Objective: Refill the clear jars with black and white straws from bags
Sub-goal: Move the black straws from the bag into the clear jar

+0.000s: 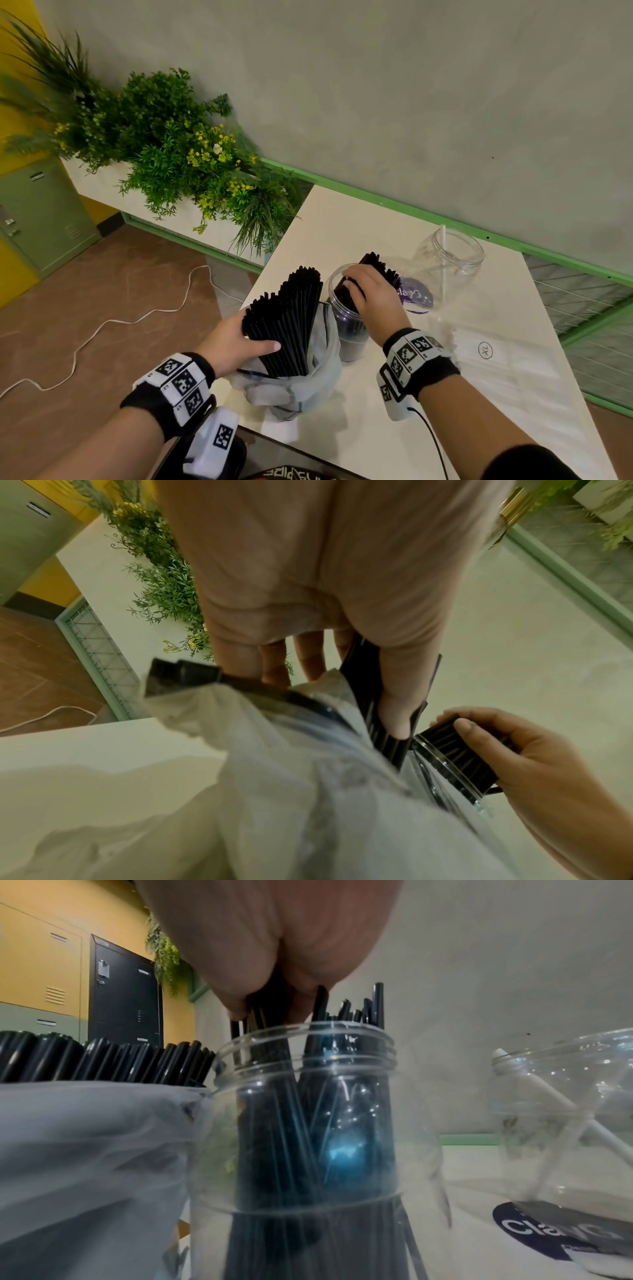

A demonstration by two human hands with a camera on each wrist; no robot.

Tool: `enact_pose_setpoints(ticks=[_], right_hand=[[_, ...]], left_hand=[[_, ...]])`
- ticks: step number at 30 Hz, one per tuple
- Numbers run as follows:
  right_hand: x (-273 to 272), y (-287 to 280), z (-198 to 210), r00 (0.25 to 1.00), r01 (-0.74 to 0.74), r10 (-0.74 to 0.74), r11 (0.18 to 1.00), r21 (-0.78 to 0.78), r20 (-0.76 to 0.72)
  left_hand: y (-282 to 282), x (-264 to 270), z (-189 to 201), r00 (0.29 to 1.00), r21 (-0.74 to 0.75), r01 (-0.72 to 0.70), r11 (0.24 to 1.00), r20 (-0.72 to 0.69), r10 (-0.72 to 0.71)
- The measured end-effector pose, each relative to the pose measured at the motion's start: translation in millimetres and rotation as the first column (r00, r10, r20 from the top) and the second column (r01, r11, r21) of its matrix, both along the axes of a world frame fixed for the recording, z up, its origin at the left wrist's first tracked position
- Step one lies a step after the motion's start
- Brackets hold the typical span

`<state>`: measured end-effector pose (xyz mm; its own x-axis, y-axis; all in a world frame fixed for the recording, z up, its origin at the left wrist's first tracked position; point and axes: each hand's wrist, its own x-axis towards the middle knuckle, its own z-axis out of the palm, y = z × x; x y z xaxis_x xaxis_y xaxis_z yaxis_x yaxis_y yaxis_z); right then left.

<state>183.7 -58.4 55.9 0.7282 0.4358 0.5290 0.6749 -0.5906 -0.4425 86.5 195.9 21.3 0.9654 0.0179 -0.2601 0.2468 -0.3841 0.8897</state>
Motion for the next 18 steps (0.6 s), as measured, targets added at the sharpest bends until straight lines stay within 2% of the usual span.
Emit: enact_pose_setpoints(ticks=[7, 11, 18], right_hand=[[5, -3, -2, 0.998, 0.065, -0.065, 0.998, 0.008, -0.025], [11, -5, -8, 1.000, -0.012, 0.016, 0.990, -0.142, 0.021], [19, -8, -9, 0.989, 0.024, -0.002, 0.989, -0.145, 0.150]], left_hand=[[-2, 0, 3, 1.000, 0.004, 0.002, 1.000, -0.011, -0.002], [-2, 0, 4, 1.000, -0.003, 0.007, 1.000, -0.006, -0.007], [-3, -3, 8, 1.000, -0.009, 0.012, 1.000, -0.009, -0.012]])
